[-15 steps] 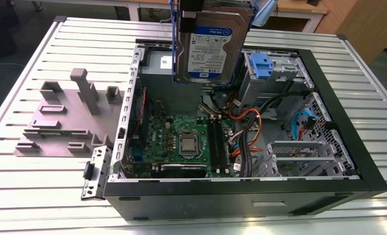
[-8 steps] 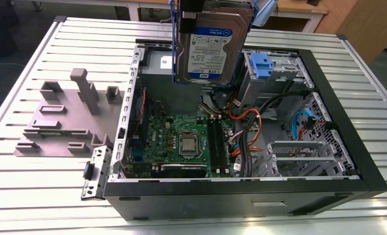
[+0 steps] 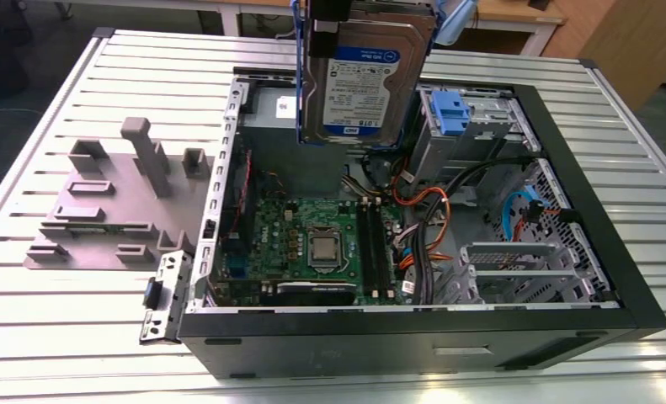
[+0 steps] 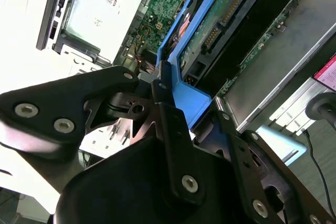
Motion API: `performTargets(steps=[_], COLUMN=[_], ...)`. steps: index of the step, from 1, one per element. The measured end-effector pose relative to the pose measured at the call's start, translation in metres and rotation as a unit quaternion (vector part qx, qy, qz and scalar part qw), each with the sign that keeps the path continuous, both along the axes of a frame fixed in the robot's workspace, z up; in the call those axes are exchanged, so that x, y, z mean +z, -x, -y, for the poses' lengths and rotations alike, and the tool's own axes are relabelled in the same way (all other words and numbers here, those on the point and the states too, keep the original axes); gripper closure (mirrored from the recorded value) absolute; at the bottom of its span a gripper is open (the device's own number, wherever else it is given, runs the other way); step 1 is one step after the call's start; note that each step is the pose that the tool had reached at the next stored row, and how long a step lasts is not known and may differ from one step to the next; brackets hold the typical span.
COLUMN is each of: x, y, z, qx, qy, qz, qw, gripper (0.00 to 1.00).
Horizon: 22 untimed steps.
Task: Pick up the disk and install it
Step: 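Insert the disk into the insertion slot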
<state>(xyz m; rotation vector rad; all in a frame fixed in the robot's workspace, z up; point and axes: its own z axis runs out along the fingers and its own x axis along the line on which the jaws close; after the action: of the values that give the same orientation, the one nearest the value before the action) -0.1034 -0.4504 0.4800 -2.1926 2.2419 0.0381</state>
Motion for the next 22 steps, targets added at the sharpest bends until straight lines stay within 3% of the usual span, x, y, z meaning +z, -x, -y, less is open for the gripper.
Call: performTargets(steps=[16,22], x=[0.0000,-0.0003], y=[0.0000,0.0000], z=[0.0010,0.0081], qx=[0.000,0.000], qy=[0.0000,0.0000], qz=[0.0000,0.0000], qw=[1.00000,1.00000], gripper=[0.64,0.64])
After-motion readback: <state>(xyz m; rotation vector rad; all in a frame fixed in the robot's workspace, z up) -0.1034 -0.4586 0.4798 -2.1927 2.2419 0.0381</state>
